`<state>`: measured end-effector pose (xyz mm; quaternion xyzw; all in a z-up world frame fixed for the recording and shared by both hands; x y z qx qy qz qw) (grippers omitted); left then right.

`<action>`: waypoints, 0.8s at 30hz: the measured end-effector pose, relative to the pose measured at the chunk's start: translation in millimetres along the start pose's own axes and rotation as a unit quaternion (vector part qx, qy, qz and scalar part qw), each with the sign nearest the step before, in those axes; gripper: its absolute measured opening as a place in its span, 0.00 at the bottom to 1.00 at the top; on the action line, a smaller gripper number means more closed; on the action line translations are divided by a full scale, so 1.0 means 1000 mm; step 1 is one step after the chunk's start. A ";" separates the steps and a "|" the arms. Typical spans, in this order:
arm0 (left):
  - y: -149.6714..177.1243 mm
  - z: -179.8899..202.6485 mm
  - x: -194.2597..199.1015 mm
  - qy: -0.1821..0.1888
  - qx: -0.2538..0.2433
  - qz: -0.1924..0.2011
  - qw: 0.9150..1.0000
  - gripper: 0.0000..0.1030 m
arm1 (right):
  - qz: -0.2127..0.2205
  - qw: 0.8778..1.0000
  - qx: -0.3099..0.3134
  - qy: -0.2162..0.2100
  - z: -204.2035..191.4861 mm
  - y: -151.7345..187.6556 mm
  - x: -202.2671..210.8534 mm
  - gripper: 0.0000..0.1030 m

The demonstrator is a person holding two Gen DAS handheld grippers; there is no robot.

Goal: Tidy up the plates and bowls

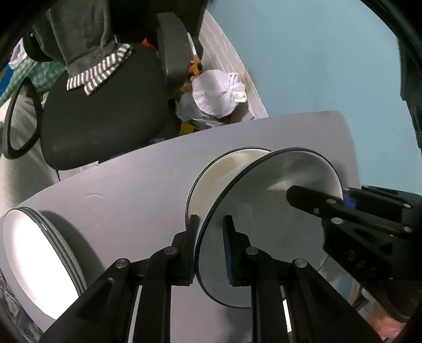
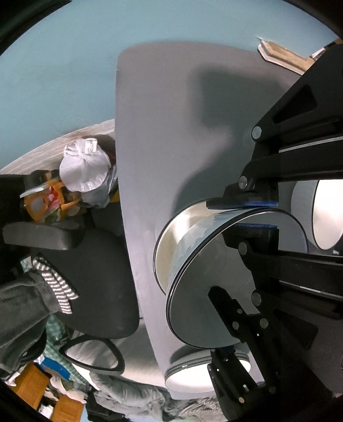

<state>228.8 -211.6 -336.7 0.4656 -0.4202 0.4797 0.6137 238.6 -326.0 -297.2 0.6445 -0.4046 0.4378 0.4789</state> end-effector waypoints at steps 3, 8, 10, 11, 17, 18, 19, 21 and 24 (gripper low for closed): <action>-0.004 0.001 -0.001 -0.003 0.003 -0.007 1.000 0.16 | 0.000 1.000 -0.002 -0.009 0.001 -0.001 0.003 0.12; -0.009 0.003 0.000 -0.012 0.010 -0.019 1.000 0.18 | 0.002 1.000 -0.003 -0.007 0.005 -0.003 0.009 0.17; -0.008 0.003 0.001 -0.013 0.008 -0.017 1.000 0.20 | 0.003 1.000 -0.002 -0.008 0.006 -0.005 0.011 0.17; -0.008 0.005 0.002 -0.017 0.008 -0.016 1.000 0.21 | 0.003 1.000 -0.001 -0.006 0.006 -0.005 0.011 0.17; -0.003 0.010 0.011 -0.024 -0.001 -0.012 1.000 0.50 | 0.013 1.000 -0.001 0.003 0.004 -0.003 0.014 0.18; -0.003 0.011 0.016 -0.046 0.001 -0.002 0.999 0.69 | 0.014 1.000 -0.003 0.002 0.005 -0.002 0.015 0.18; -0.002 0.012 0.021 -0.056 -0.001 0.013 0.998 0.73 | 0.015 1.000 -0.004 -0.001 0.005 -0.002 0.015 0.18; -0.002 0.013 0.027 -0.057 -0.011 0.021 0.998 0.73 | 0.017 1.000 -0.008 -0.003 0.007 -0.001 0.015 0.18; -0.002 0.011 0.032 -0.054 -0.013 0.017 0.998 0.73 | 0.023 1.000 -0.015 -0.010 0.009 0.001 0.018 0.18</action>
Point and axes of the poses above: each gripper's, at about its wrist camera, not at the fingertips, and x roughly against the way its jaws point, z to its right, y to its underside, the point moved 2 cm from there along -x, roughly the way its jaws point, and after that the axes turned 14 degrees about -z, right-handed, at the moved point
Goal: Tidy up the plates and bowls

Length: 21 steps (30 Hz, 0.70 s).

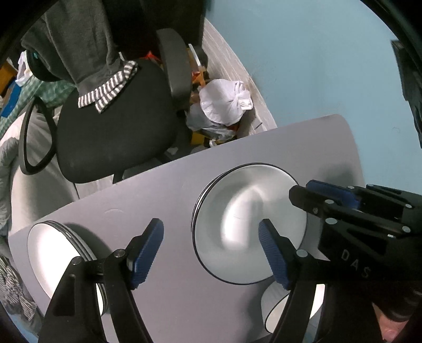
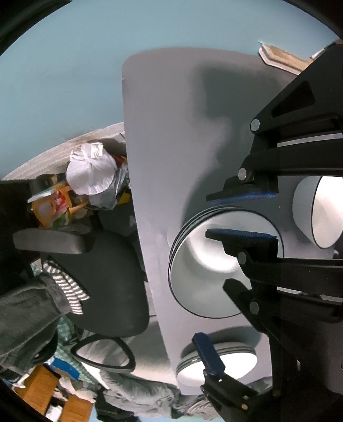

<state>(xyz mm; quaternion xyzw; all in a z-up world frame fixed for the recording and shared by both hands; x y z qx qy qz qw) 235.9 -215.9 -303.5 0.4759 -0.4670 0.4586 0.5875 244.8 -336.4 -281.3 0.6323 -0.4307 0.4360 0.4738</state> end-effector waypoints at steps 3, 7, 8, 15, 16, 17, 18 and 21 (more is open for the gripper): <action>0.004 -0.004 0.006 -0.002 0.002 0.009 1.000 0.73 | 0.012 1.000 -0.007 -0.007 0.002 0.004 0.007 0.19; 0.014 -0.008 0.019 0.011 0.011 0.022 1.000 0.73 | 0.040 0.999 -0.008 0.011 0.000 0.014 0.023 0.38; 0.019 -0.010 0.023 0.016 0.013 0.026 0.999 0.73 | 0.047 0.999 -0.008 0.012 -0.001 0.017 0.028 0.44; 0.040 -0.014 0.050 0.018 0.011 0.062 0.998 0.74 | 0.090 0.996 -0.010 0.018 -0.008 0.040 0.057 0.58; 0.044 -0.015 0.055 0.017 0.009 0.068 0.998 0.74 | 0.098 0.995 -0.011 0.019 -0.010 0.044 0.062 0.62; 0.047 -0.015 0.060 0.014 0.008 0.074 0.997 0.74 | 0.105 0.994 -0.012 0.019 -0.011 0.047 0.066 0.66; 0.051 -0.015 0.065 0.013 0.007 0.081 0.997 0.74 | 0.113 0.993 -0.014 0.017 -0.012 0.052 0.072 0.66; 0.061 -0.015 0.082 0.009 0.001 0.107 0.994 0.79 | 0.125 0.992 -0.019 0.012 -0.014 0.060 0.083 0.67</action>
Point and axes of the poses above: each gripper's, at about its wrist camera, not at the fingertips, and x roughly against the way its jaws point, z to its right, y to its underside, the point moved 2 cm from there along -x, roughly the way its jaws point, and after that the axes turned 14 degrees about -z, right-handed, at the moved point
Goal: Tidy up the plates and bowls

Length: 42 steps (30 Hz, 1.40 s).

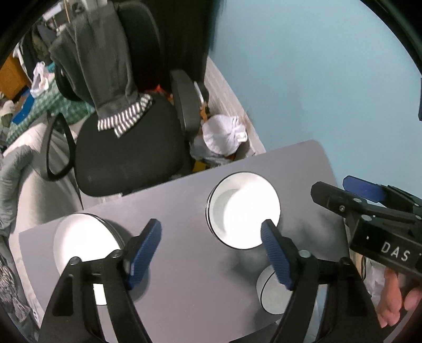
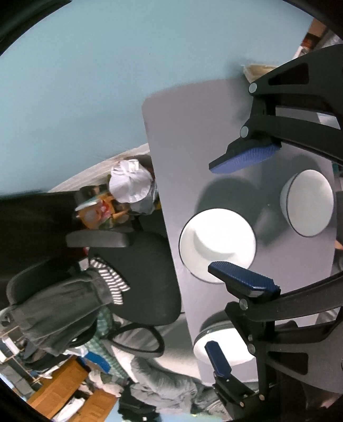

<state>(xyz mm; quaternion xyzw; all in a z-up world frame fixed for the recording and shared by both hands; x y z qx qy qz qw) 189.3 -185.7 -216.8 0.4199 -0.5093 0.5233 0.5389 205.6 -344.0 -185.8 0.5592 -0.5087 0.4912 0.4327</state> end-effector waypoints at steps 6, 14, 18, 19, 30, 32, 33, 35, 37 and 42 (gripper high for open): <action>0.014 0.003 0.030 -0.007 -0.019 0.037 0.999 0.80 | 0.024 1.000 0.001 0.014 -0.008 0.014 0.023 0.67; 0.039 0.003 0.060 0.017 -0.024 0.063 0.998 0.80 | 0.049 0.999 -0.004 0.013 -0.015 0.032 0.047 0.67; 0.049 0.004 0.072 0.017 -0.033 0.077 0.996 0.80 | 0.064 0.998 -0.006 0.012 -0.020 0.042 0.058 0.67; 0.051 0.004 0.075 0.017 -0.036 0.082 0.996 0.80 | 0.068 0.998 -0.007 0.013 -0.021 0.045 0.062 0.67; 0.074 0.004 0.086 0.038 -0.054 0.095 0.993 0.80 | 0.101 0.994 -0.022 0.024 -0.022 0.077 0.089 0.68; 0.078 0.003 0.086 0.040 -0.056 0.096 0.993 0.80 | 0.102 0.994 -0.027 0.026 -0.019 0.082 0.091 0.68; 0.078 0.003 0.086 0.041 -0.058 0.097 0.993 0.80 | 0.102 0.994 -0.030 0.026 -0.017 0.085 0.092 0.68; 0.083 0.004 0.087 0.045 -0.065 0.096 0.992 0.80 | 0.102 0.994 -0.034 0.029 -0.013 0.090 0.094 0.68; 0.086 0.007 0.087 0.049 -0.073 0.094 0.992 0.80 | 0.104 0.993 -0.038 0.035 -0.010 0.097 0.097 0.68; 0.094 0.015 0.088 0.063 -0.086 0.098 0.990 0.80 | 0.102 0.993 -0.048 0.039 -0.006 0.109 0.098 0.68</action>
Point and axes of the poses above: each gripper's, at about its wrist camera, not at the fingertips, and x roughly against the way its jaws point, z to its right, y to its underside, the point moved 2 cm from there along -x, roughly the way its jaws point, and after that the axes turned 14 degrees about -z, right-handed, at the moved point
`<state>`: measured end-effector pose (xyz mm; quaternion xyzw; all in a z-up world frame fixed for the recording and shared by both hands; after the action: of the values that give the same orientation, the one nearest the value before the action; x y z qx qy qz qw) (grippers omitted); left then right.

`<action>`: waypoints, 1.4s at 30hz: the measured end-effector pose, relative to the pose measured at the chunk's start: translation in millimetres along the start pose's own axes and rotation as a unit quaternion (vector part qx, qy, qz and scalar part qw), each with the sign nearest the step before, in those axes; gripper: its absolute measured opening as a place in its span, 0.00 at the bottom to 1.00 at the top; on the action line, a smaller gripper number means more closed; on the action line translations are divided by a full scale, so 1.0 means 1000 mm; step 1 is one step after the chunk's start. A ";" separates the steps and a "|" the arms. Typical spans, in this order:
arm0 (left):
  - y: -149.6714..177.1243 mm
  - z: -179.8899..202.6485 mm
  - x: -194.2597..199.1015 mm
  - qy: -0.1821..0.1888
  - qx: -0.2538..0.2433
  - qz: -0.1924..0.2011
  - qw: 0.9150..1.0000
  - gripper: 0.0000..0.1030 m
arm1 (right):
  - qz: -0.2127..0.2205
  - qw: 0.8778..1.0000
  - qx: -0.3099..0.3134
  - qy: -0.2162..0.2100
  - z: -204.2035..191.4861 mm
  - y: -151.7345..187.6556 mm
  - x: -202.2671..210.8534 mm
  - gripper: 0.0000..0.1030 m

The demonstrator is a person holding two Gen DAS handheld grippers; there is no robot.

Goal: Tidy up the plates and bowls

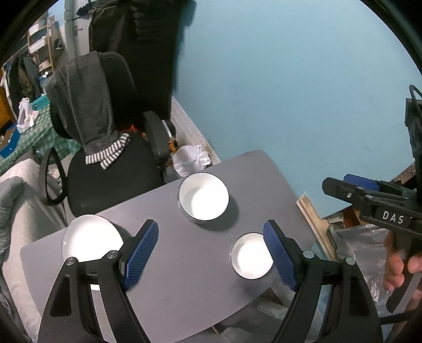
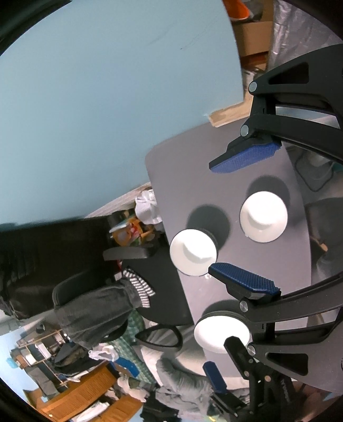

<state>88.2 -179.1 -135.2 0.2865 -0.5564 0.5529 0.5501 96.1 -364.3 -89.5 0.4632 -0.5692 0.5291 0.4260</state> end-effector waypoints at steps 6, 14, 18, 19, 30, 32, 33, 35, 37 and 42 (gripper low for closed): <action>0.003 0.009 -0.005 0.013 -0.008 -0.012 1.000 0.80 | 0.001 1.000 -0.014 0.003 0.006 0.013 0.004 0.68; 0.006 0.022 -0.007 0.018 -0.035 -0.015 0.999 0.80 | -0.001 0.999 -0.038 0.003 0.018 0.028 0.006 0.68; 0.004 0.027 -0.013 0.021 -0.045 -0.020 0.999 0.80 | -0.008 0.999 -0.049 0.003 0.024 0.035 0.004 0.68; 0.004 0.028 -0.015 0.020 -0.046 -0.023 0.998 0.80 | -0.009 0.999 -0.051 0.002 0.026 0.037 0.004 0.68; 0.002 0.034 -0.057 0.021 -0.060 -0.057 0.996 0.80 | -0.037 0.996 -0.079 -0.002 0.044 0.047 -0.030 0.68; 0.003 0.034 -0.070 0.023 -0.059 -0.069 0.996 0.80 | -0.039 0.996 -0.081 -0.004 0.048 0.049 -0.039 0.68; 0.004 0.033 -0.076 0.024 -0.058 -0.072 0.995 0.80 | -0.041 0.996 -0.083 -0.005 0.050 0.050 -0.044 0.68; 0.006 0.033 -0.087 0.022 -0.059 -0.075 0.995 0.80 | -0.049 0.995 -0.087 -0.004 0.054 0.051 -0.056 0.68; 0.009 0.034 -0.099 0.014 -0.063 -0.082 0.995 0.80 | -0.057 0.994 -0.091 -0.010 0.058 0.054 -0.069 0.68; 0.016 0.034 -0.128 0.009 -0.076 -0.096 0.992 0.80 | -0.077 0.992 -0.095 -0.017 0.063 0.058 -0.101 0.68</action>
<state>93.2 -244.5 -251.8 0.2909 -0.5614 0.4565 0.6260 60.5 -418.7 -205.0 0.4716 -0.5868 0.4304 0.4980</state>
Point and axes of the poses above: each gripper's, at about its wrist camera, not at the fingertips, and x roughly against the way its jaws point, z to its right, y to its underside, the point moved 2 cm from there along -x, roughly the way its jaws point, and after that the axes turned 14 degrees about -z, right-handed, at the moved point
